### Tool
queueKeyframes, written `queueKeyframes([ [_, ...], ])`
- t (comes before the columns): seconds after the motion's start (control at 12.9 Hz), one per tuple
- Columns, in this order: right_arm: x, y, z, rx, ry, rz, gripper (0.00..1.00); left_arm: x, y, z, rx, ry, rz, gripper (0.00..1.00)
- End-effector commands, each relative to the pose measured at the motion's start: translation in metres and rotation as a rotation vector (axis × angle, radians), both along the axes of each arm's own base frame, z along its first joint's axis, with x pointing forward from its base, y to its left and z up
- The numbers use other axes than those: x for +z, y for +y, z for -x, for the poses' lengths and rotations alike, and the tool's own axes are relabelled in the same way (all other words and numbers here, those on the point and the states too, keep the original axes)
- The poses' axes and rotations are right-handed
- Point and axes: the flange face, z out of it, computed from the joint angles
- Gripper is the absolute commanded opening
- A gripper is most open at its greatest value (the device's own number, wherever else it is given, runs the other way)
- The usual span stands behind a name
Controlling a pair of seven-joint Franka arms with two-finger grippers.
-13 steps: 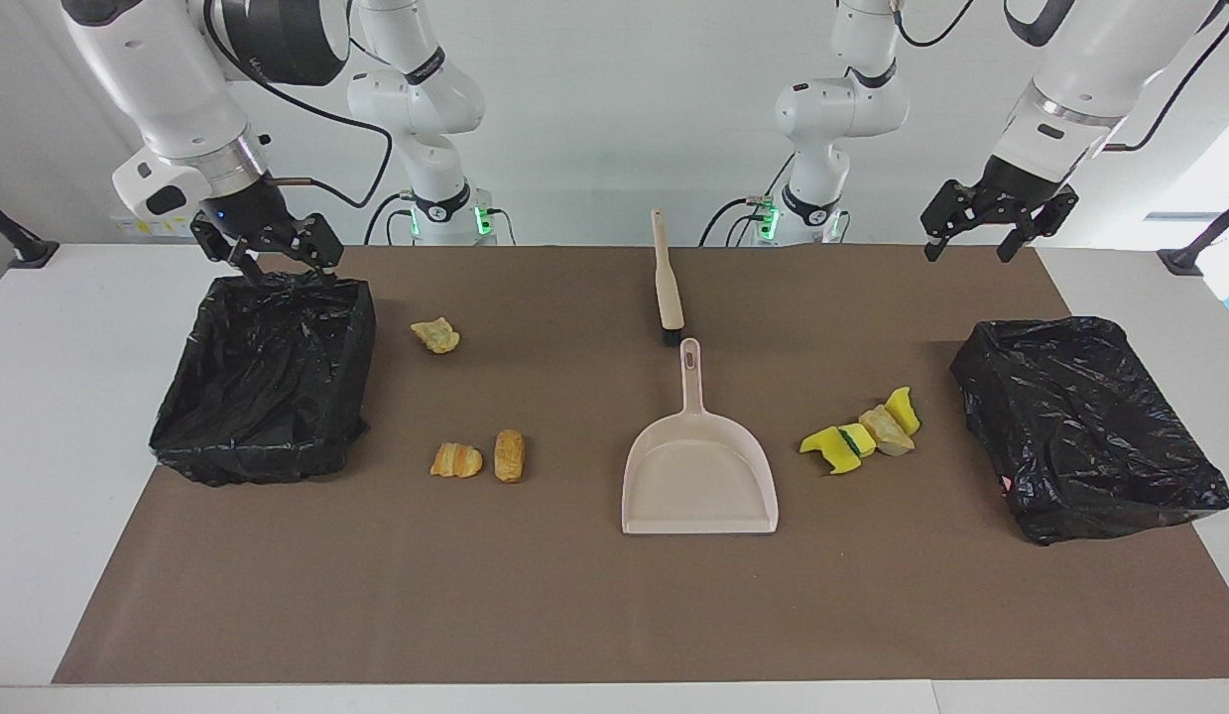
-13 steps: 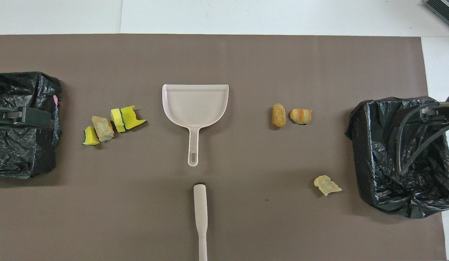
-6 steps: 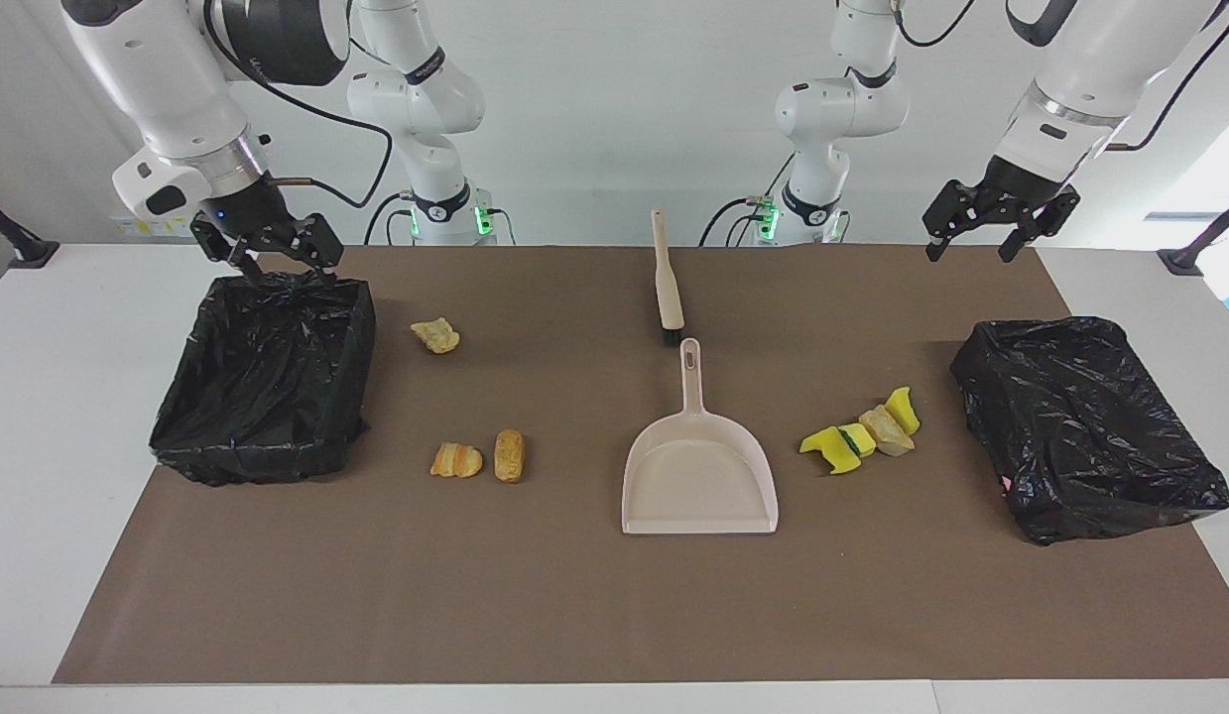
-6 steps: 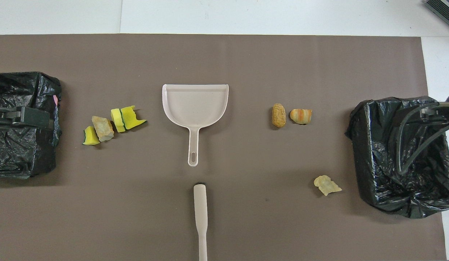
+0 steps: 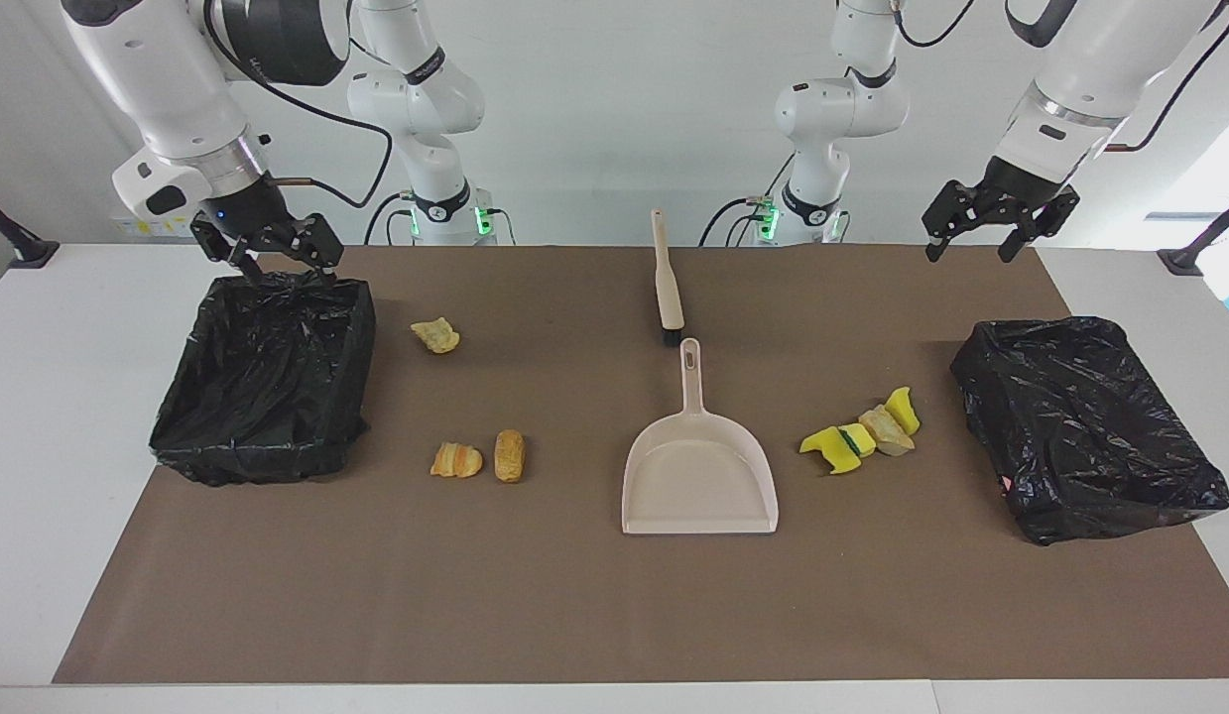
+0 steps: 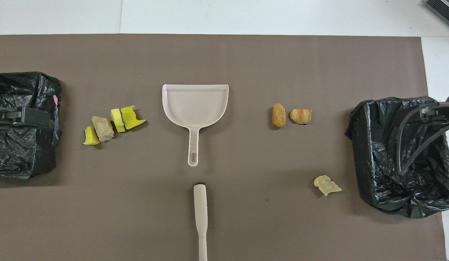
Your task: Sweep and dump trash in bin
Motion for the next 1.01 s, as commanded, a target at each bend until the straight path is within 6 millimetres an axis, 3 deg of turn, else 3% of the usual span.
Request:
queueKeyframes([
  [0.0, 0.000, 0.002, 0.005, -0.023, 0.003, -0.019, 1.00, -0.001, 0.000, 0.005, -0.007, 0.009, 0.010, 1.00],
  [0.39, 0.000, 0.001, 0.005, -0.024, 0.004, -0.019, 1.00, -0.004, -0.004, 0.005, -0.009, 0.016, 0.011, 1.00],
  [0.62, 0.000, 0.001, 0.005, -0.024, 0.004, -0.018, 1.00, -0.019, -0.012, 0.009, -0.018, 0.044, 0.007, 1.00],
  [0.93, 0.000, 0.002, 0.005, -0.023, 0.004, -0.019, 1.00, -0.041, -0.061, 0.027, -0.108, 0.085, -0.004, 1.00],
])
